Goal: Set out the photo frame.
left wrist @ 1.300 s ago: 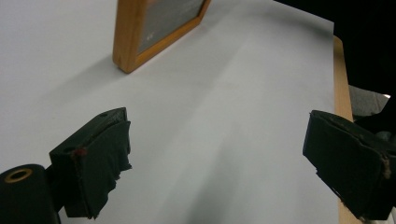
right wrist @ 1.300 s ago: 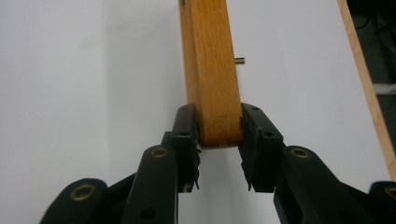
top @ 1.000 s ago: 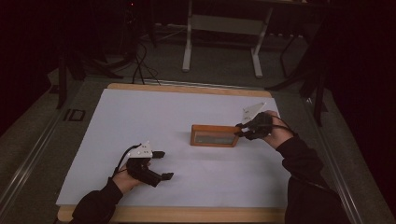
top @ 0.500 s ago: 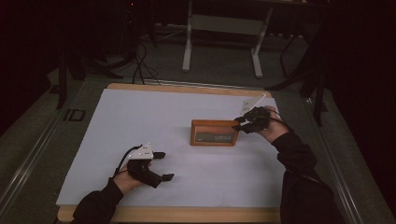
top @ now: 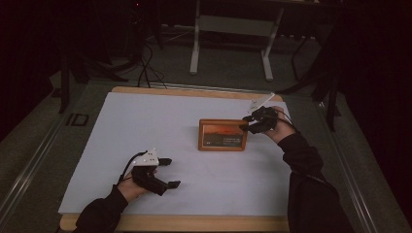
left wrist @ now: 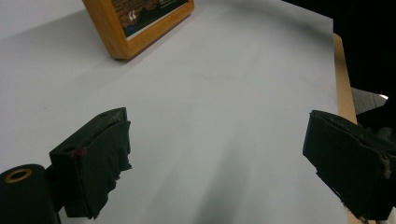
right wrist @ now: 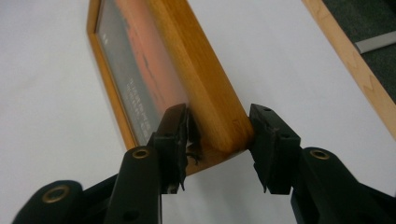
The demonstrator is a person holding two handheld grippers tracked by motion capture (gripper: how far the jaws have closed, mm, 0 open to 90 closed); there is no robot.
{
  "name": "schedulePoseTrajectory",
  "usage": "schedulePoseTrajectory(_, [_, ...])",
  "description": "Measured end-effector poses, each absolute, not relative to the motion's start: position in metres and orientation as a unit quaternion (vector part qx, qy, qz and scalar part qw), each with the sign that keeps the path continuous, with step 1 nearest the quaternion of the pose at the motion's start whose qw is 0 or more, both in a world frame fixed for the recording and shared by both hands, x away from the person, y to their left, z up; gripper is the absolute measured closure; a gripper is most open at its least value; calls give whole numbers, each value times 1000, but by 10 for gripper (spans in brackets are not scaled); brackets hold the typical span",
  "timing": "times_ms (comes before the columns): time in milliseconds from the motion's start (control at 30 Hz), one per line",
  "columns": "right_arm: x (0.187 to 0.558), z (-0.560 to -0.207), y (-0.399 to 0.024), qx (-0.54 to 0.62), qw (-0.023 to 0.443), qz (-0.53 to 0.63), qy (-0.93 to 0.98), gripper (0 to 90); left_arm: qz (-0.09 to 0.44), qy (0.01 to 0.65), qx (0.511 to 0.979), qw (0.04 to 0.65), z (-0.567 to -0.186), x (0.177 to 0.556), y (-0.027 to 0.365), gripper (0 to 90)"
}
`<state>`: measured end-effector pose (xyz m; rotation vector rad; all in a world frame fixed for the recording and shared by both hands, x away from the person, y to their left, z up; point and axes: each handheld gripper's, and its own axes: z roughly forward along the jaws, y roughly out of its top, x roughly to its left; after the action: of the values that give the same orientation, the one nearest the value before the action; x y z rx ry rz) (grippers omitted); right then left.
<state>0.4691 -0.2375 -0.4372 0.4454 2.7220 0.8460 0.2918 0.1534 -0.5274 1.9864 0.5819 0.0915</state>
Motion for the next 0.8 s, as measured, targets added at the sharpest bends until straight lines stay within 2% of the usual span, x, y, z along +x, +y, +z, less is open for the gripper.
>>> schedulePoseTrajectory(600, [462,-434,-235,225,111,278,927,559,38,235,829,506,-528,291,152,78])
schedulePoseTrajectory(800, [461,-437,-235,221,122,281,926,468,39,235,828,507,-527,291,152,78])
